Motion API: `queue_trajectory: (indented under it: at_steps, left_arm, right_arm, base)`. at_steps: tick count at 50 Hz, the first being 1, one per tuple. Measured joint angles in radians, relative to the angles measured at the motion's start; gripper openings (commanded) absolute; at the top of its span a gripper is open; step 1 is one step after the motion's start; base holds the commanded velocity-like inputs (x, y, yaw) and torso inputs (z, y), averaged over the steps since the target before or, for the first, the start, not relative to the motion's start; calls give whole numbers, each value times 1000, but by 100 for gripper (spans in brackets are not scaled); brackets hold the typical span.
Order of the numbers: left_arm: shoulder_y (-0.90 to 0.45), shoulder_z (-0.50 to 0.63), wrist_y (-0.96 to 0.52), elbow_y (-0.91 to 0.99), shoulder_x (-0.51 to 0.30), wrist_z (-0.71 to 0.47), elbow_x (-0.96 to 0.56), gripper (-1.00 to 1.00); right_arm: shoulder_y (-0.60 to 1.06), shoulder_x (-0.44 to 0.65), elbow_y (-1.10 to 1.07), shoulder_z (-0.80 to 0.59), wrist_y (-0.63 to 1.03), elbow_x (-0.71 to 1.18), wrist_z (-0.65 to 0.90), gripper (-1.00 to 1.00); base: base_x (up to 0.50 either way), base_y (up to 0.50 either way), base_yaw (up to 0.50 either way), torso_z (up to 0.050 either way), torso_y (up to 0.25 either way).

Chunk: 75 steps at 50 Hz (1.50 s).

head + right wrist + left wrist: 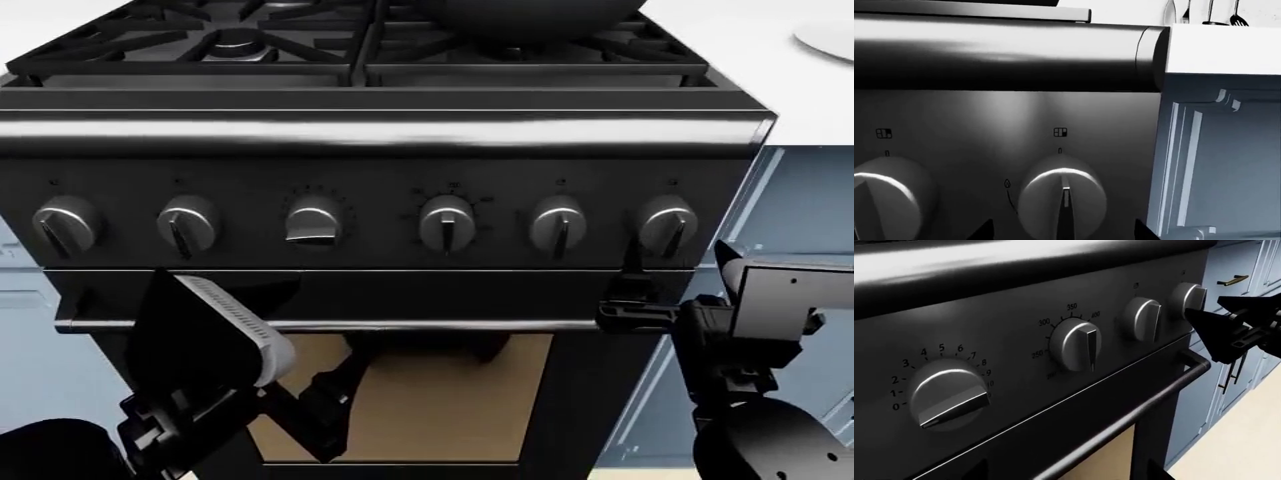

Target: Pick the croissant and place it on the pan. Then turn on the stove to warm the croissant.

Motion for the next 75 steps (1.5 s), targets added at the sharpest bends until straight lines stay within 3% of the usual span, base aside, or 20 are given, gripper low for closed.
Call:
queue_trajectory:
  at_steps: [39,40,75]
  left_arm:
    - [9,19,26,-25,-4,11,26,100]
    - [9,20,27,-26,-4,12,26,100]
    - [9,28,39,-31,-12,8,25,100]
  right_arm:
    - [66,-13,85,-36,-18,-37,-15,100]
    - [67,-13,87,-37,-18,-38,-16,-100]
    - [75,21,92,-85,-38,-39,-2,-100]
  base:
    - [0,0,0,0,0]
    - [0,0,0,0,0]
    - [-1,0,-1,0,1]
